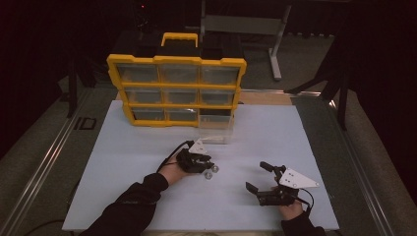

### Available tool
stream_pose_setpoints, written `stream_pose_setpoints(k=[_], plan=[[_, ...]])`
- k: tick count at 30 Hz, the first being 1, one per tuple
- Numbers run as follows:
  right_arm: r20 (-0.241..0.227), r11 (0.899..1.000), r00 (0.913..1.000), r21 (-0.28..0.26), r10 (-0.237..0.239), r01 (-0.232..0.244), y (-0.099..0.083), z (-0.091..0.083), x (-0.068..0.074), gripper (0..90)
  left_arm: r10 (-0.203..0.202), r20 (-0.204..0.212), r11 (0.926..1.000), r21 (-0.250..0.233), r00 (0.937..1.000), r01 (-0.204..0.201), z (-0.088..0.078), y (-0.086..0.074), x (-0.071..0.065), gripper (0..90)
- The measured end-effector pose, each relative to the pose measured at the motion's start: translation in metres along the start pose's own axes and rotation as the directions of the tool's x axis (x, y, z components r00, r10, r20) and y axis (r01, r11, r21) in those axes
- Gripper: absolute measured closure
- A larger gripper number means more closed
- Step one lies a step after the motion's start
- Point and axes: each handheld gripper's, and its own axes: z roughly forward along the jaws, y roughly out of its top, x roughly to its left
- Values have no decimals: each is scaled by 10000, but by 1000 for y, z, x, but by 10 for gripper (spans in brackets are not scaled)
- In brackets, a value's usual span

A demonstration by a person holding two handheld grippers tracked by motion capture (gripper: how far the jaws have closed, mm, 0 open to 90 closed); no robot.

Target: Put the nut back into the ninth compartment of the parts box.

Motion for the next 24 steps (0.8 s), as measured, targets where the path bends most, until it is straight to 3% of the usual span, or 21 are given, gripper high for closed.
stream_pose_setpoints(k=[2,15,24], plan=[[-3,10000,10000,8,-18,18,0,0,0,102,159,-116,9999,66,9998,-158,0,0,-2,657],[20,10000,10000,-26,-9,9,1,0,0,102,-12,114,9998,213,9999,9,-2,2,0,678],[19,10000,10000,-29,-24,24,1,0,0,103,-50,-60,10000,-59,10000,50,-19,11,0,681]])
